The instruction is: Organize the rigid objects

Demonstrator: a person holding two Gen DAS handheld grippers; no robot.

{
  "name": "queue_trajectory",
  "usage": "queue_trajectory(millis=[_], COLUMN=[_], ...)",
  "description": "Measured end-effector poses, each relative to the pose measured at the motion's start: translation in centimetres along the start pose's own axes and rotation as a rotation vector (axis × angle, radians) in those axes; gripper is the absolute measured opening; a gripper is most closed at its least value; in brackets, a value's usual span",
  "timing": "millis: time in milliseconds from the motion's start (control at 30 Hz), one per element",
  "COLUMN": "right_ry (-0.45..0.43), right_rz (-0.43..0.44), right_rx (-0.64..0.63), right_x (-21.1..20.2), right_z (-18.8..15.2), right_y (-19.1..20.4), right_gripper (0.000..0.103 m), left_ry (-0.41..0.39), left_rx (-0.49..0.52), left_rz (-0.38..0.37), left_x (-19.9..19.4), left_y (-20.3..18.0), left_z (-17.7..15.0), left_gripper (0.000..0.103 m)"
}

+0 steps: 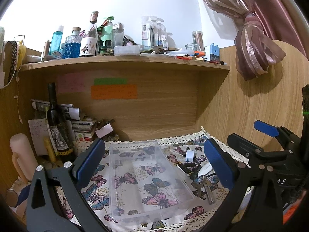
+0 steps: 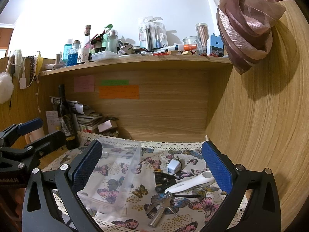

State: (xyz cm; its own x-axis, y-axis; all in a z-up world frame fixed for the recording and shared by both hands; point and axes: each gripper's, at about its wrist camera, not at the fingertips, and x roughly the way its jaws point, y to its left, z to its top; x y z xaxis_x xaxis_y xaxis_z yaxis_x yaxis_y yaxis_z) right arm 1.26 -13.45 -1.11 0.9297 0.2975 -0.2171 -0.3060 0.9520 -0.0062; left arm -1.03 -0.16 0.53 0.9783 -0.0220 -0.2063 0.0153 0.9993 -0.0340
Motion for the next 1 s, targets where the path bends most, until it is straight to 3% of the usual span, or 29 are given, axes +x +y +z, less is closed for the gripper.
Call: queue_trajectory(millis=[1000], right_ry=[-0.003], right_rz=[0.004], right_rx=[0.012], right_x=[0.22], right_z=[0.11], right_y=[0.11], right_gripper=[0.103], left_ry=[-0.002], left_rx=[-0.011], left_rz=[-0.014], left_x=[0.25], left_y=[0.23], left_z=[-0.04], left_gripper=[0.103])
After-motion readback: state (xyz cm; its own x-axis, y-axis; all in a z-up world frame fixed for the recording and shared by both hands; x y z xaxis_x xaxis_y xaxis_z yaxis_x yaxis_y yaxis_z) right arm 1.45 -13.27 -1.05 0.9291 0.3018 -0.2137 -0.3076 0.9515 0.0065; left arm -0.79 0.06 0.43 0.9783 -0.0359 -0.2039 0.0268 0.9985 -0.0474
